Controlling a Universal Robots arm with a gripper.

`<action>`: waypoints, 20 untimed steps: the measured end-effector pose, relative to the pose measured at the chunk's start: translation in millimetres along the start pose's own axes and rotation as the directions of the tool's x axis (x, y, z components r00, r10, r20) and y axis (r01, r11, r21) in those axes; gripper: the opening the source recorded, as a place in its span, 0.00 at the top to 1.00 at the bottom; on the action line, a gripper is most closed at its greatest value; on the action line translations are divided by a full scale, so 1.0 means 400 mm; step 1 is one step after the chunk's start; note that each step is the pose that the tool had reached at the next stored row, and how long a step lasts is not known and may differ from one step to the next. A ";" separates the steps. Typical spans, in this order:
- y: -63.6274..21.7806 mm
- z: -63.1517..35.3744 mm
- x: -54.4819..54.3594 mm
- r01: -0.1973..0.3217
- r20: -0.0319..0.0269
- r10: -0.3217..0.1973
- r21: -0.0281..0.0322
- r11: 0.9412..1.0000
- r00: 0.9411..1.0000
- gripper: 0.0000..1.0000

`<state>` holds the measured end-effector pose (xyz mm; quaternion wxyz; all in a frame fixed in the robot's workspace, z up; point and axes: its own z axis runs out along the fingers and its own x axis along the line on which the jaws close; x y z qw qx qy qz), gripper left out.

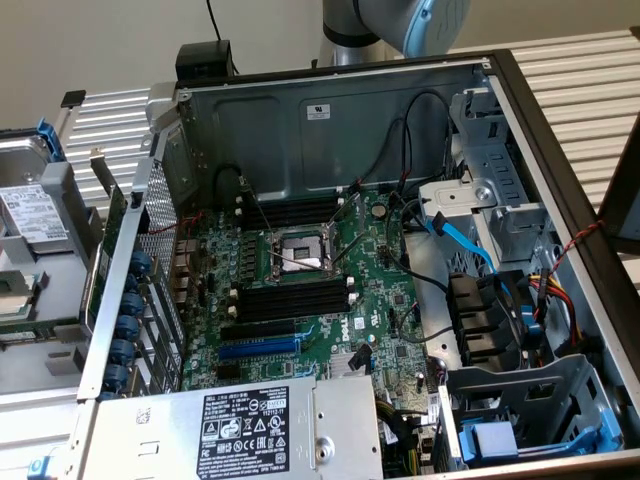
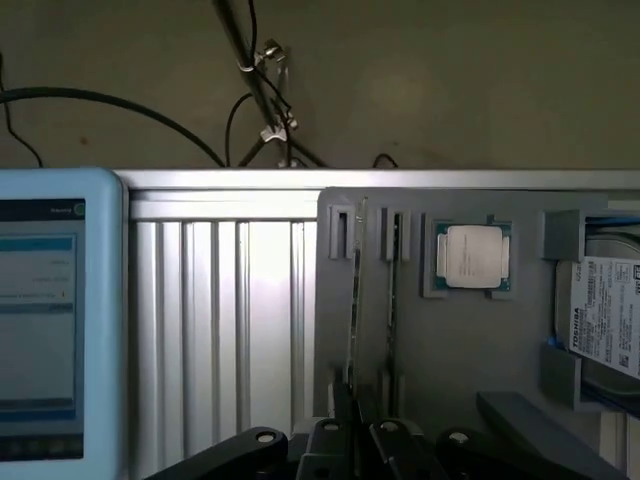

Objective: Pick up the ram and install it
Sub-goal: 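Pick up the ram and move it above insertion slot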

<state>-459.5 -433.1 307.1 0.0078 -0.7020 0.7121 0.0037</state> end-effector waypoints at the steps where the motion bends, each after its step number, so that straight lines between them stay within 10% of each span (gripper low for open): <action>1: -0.002 -0.011 0.000 0.000 0.000 0.000 0.000 1.000 1.000 0.86; 20: -0.150 -0.183 -0.005 0.000 0.002 0.000 0.000 1.000 1.000 0.86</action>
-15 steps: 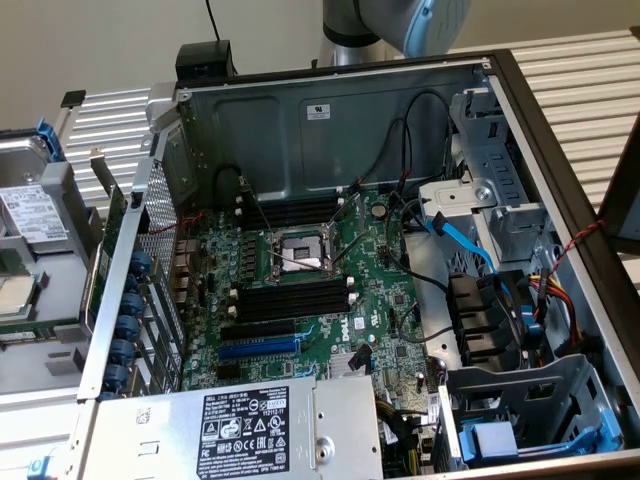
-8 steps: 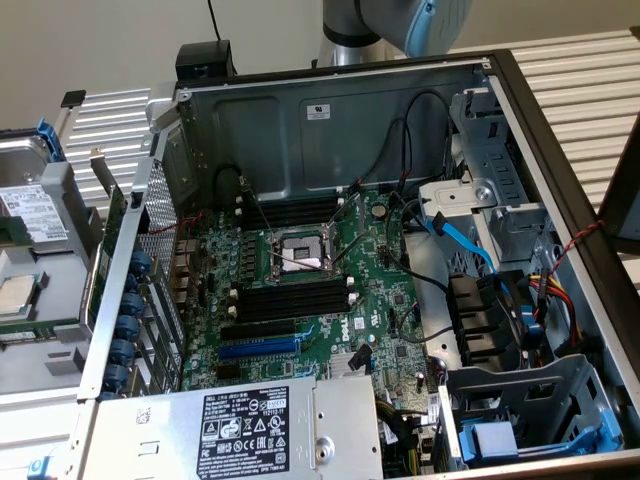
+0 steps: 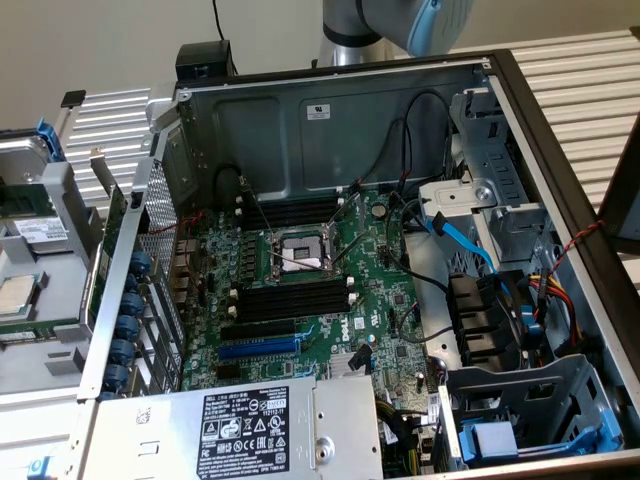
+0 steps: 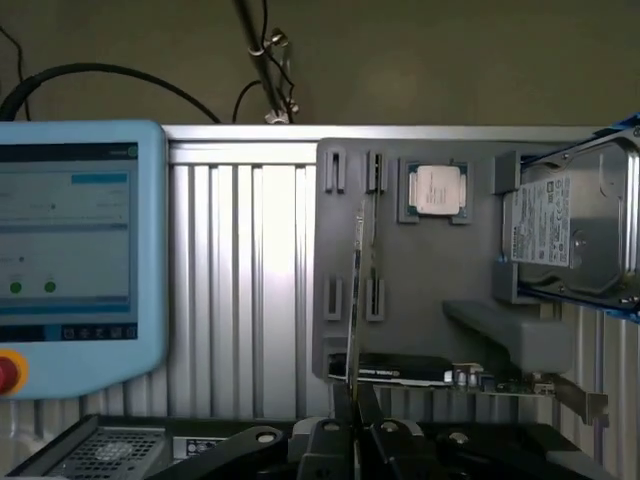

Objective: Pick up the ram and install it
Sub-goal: 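Pick up the ram and move it above insertion slot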

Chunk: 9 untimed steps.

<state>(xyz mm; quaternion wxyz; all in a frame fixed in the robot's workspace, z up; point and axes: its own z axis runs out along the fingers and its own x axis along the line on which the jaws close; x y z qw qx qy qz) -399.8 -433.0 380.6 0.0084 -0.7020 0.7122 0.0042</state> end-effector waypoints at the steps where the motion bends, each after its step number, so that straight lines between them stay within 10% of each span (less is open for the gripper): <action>1: -0.007 -0.005 0.000 0.000 0.000 0.000 0.000 1.000 1.000 0.86; 9: -0.075 -0.015 -0.001 0.000 0.000 0.000 -0.003 1.000 1.000 0.86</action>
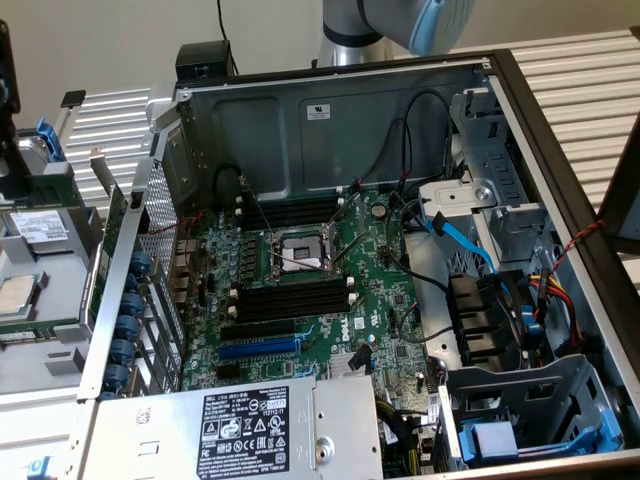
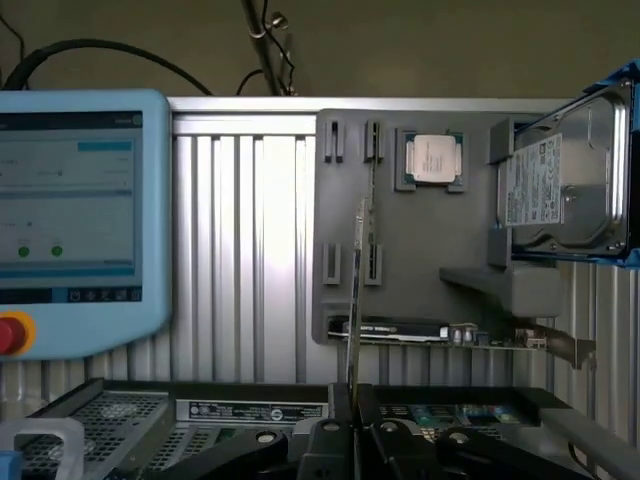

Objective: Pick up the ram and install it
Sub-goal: 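Pick up the ram and move it above insertion slot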

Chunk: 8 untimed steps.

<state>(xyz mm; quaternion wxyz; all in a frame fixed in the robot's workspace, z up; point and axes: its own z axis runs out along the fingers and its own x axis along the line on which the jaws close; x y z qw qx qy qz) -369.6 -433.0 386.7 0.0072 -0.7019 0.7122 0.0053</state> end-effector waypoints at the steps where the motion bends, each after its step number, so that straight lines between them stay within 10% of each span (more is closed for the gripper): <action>1: -0.009 0.000 0.000 0.000 0.000 0.000 -0.001 1.000 1.000 0.86; 8: -0.077 -0.003 -0.002 0.000 0.000 0.000 -0.004 1.000 1.000 0.86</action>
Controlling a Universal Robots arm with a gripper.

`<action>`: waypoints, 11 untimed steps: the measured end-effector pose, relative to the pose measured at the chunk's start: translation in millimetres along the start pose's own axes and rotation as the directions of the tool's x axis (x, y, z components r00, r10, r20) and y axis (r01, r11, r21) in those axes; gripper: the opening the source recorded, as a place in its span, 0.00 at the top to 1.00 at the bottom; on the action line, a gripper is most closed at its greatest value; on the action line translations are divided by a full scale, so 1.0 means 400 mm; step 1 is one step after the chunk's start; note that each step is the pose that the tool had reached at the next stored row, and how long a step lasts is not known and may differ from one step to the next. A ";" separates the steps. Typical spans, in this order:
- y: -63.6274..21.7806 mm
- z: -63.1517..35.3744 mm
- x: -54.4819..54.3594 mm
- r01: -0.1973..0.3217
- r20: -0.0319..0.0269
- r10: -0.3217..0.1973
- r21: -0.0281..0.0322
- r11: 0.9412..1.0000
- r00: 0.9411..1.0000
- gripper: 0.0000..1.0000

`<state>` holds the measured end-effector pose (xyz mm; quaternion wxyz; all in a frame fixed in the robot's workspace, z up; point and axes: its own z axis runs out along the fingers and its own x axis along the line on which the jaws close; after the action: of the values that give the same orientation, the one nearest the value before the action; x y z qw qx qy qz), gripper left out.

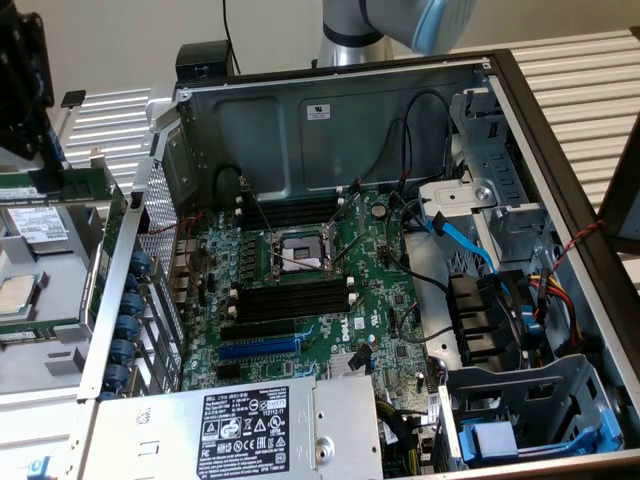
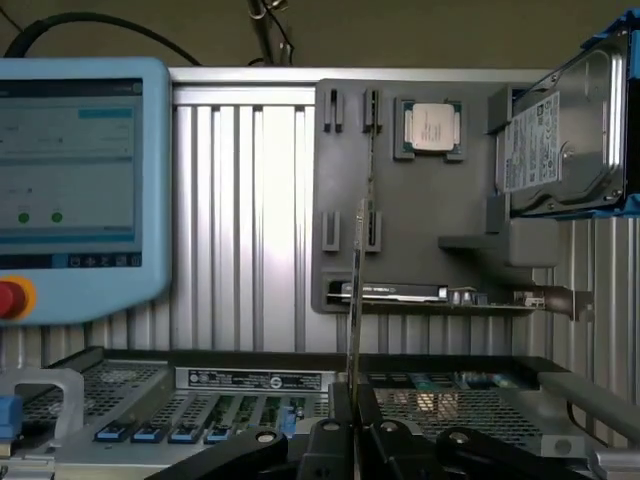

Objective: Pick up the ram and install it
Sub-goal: 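Pick up the ram and move it above insertion slot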

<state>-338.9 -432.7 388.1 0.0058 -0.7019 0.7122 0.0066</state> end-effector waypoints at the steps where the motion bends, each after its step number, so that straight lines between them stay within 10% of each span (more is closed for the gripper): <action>1: -0.010 -0.002 0.000 0.000 0.000 0.000 0.000 1.000 1.000 0.86; 11: -0.117 -0.034 -0.003 0.000 0.000 0.000 -0.002 1.000 1.000 0.86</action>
<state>-292.1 -432.6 401.5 0.0052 -0.7021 0.7120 0.0072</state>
